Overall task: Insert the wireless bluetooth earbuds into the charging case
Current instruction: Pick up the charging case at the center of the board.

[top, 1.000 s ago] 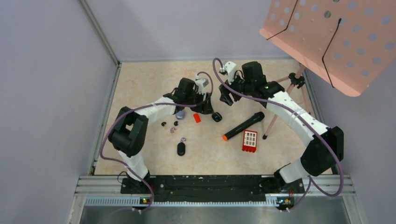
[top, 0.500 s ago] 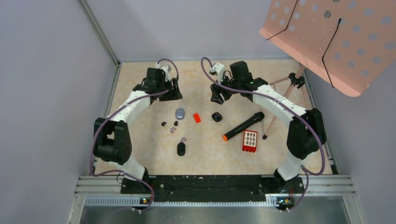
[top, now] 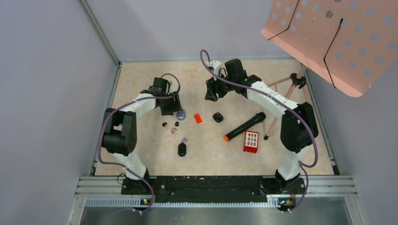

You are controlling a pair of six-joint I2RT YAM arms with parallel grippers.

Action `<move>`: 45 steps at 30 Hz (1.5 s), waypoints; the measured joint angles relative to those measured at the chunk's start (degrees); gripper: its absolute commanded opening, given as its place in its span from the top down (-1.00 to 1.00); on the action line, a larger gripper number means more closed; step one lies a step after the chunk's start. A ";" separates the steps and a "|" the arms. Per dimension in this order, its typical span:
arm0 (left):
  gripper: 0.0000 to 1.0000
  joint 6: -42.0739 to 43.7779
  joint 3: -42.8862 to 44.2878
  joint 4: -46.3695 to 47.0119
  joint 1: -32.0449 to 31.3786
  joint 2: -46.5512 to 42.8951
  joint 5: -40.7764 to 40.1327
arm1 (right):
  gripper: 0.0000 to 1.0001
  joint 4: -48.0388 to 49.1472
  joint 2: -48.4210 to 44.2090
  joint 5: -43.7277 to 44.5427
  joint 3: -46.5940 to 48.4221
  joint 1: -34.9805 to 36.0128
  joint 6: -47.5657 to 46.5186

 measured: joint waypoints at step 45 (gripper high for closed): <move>-0.22 5.64 -0.59 -13.51 20.50 -23.17 10.25 | -0.24 -7.65 30.67 -14.12 23.91 7.98 -51.49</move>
